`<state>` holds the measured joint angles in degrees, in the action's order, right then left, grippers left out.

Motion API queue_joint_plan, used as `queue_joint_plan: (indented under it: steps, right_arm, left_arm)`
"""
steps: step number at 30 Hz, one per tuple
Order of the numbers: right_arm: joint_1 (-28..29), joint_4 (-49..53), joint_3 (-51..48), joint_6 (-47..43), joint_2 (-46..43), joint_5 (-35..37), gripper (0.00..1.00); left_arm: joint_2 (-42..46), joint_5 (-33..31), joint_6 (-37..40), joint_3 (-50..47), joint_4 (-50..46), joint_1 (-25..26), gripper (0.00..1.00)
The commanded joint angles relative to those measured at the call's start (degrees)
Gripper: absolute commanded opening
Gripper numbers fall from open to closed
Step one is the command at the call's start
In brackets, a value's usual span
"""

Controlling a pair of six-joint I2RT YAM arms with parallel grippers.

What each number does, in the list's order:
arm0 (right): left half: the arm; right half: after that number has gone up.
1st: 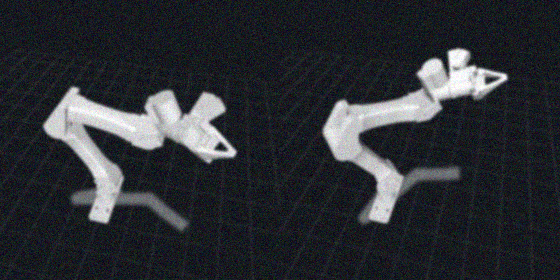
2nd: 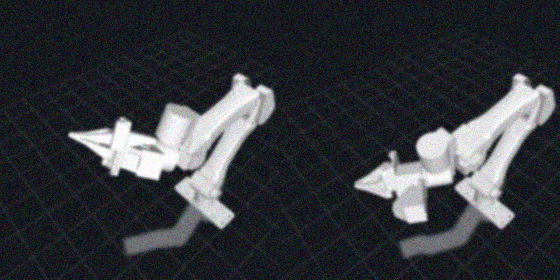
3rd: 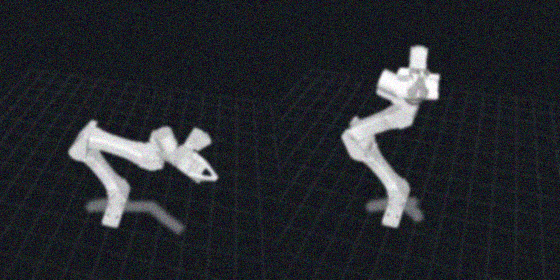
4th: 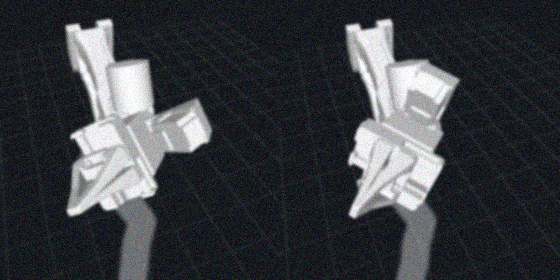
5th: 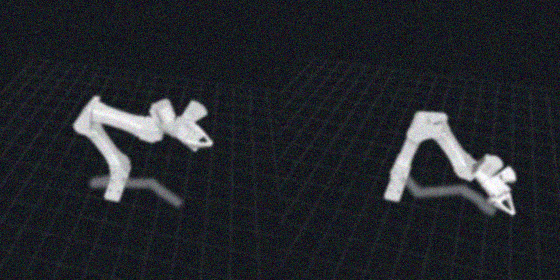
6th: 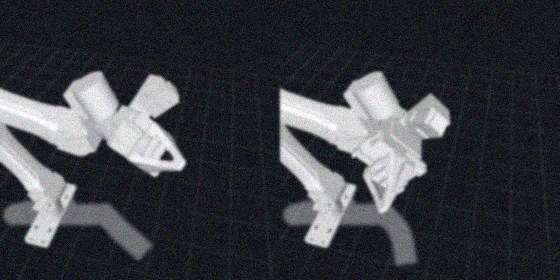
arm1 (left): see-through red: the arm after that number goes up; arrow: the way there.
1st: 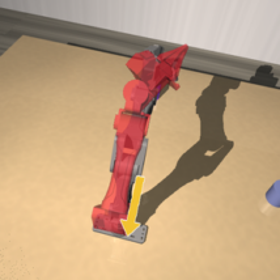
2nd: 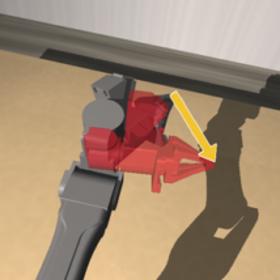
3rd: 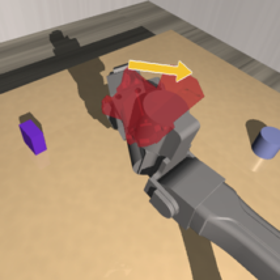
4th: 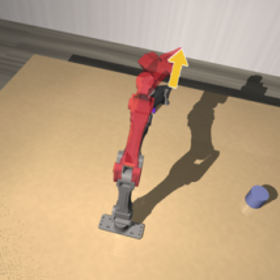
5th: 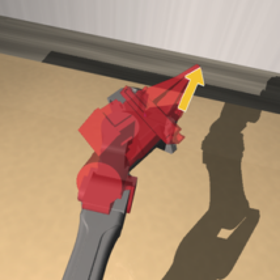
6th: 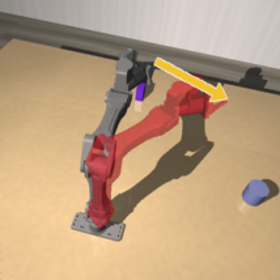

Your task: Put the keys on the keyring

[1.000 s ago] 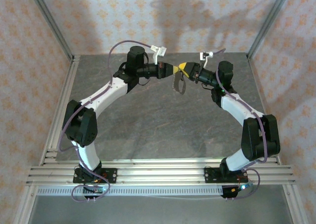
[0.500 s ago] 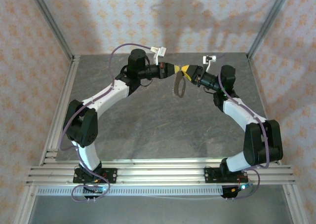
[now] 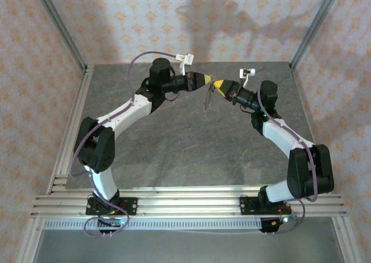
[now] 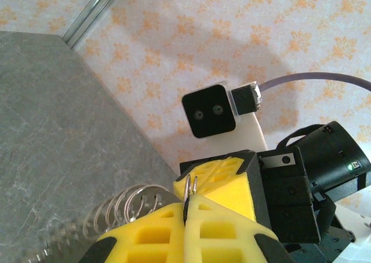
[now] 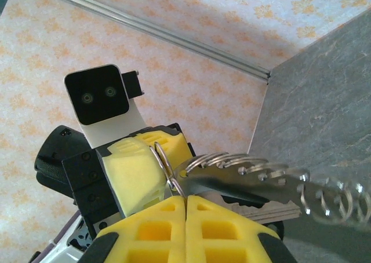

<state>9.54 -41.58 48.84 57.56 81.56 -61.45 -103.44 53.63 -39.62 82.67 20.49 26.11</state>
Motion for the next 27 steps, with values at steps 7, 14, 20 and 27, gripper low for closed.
queue_joint_plan:
  steps: [7,14,20,27]
  right_arm:
    - [3.3,-1.62,-0.33,-0.91,-1.21,0.68,0.0]
    - [5.12,-0.69,0.6,-1.37,0.12,1.21,0.0]
    - [4.82,8.1,1.29,-6.37,-1.58,2.42,0.05]
    - [-0.81,13.42,-1.08,-8.24,-7.24,4.17,0.32]
  left_arm:
    - [3.59,-1.99,-3.8,-1.79,8.51,-0.27,0.0]
    - [3.76,-2.59,-4.14,-2.32,8.93,0.17,0.0]
    - [4.29,-4.93,-5.19,-3.43,9.99,0.17,0.0]
    - [4.42,-7.3,-8.65,-4.91,14.03,0.26,0.0]
